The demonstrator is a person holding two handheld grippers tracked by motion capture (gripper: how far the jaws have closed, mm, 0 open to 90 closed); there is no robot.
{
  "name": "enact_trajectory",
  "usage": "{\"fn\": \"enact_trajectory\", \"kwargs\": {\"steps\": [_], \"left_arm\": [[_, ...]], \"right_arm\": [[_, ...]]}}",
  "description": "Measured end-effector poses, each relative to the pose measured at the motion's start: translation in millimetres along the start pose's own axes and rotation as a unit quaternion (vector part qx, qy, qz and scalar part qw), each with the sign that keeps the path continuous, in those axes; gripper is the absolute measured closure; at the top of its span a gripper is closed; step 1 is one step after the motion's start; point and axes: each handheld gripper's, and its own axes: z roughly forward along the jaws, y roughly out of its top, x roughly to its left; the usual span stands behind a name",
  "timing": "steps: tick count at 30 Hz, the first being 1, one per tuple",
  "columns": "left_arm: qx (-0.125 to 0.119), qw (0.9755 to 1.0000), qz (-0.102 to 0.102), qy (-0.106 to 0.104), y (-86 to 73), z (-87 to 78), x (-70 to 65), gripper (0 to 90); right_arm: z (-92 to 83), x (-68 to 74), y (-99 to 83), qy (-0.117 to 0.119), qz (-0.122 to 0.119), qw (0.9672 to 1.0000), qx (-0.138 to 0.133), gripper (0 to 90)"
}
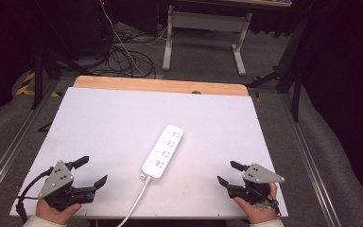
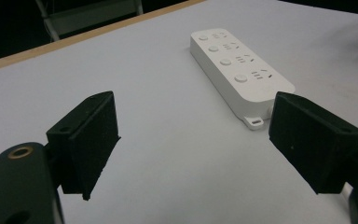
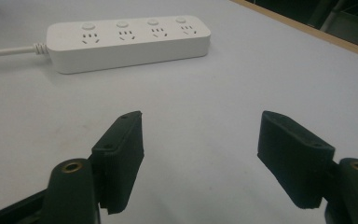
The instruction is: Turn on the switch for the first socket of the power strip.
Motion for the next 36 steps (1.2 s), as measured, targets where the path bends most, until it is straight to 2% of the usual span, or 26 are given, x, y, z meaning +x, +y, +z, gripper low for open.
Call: {"fn": "enact_trajectory", "kwargs": {"steps": [4, 7, 9, 15, 19, 20, 24, 27, 32, 36], "left_arm": [[0.003, 1.0000, -0.007, -0.004, 0.5, -0.3, 1.0, 16.4], [0.008, 1.0000, 0.001, 0.002, 1.5, -0.6, 0.5, 16.5], [0.009, 0.9998, 0.006, 0.014, 1.2, -0.1, 0.2, 16.5], [0.016, 0.9996, 0.013, 0.016, 1.1, 1.0, -0.7, 16.5], [0.021, 0.9997, 0.005, 0.007, 3.5, -0.5, 0.3, 21.0], [0.024, 0.9997, -0.006, -0.002, 5.0, -1.0, 1.1, 21.8], [0.030, 0.9995, -0.001, -0.007, 7.3, -1.3, 1.4, 26.5], [0.040, 0.9991, 0.015, -0.006, 10.3, -0.8, 0.0, 28.7], [0.044, 0.9988, 0.019, -0.012, 19.5, 0.9, 0.0, 30.9], [0.040, 0.9988, 0.013, -0.024, 27.7, 4.2, -0.9, 32.4]], "right_arm": [[0.6, 0.5, -0.2, -0.002, -0.003, 1.0000, 0.002, 32.3], [0.6, 1.3, 0.1, -0.002, -0.001, 1.0000, 0.002, 32.4], [1.6, 0.9, -0.1, -0.001, 0.000, 1.0000, 0.006, 32.5], [2.7, 2.1, -0.1, -0.001, -0.003, 0.9999, 0.010, 32.8], [3.7, 2.5, -0.2, 0.000, -0.003, 0.9999, 0.011, 32.9], [3.8, 2.7, -0.2, 0.000, -0.004, 0.9999, 0.011, 32.9], [3.9, 2.9, 0.0, 0.000, -0.005, 0.9999, 0.013, 32.9], [4.0, 2.8, -0.1, 0.000, -0.005, 0.9999, 0.014, 32.9], [5.0, 3.6, 0.1, 0.001, -0.006, 0.9999, 0.015, 32.9], [5.5, 4.4, 0.3, 0.001, -0.008, 0.9998, 0.017, 33.2]]}}
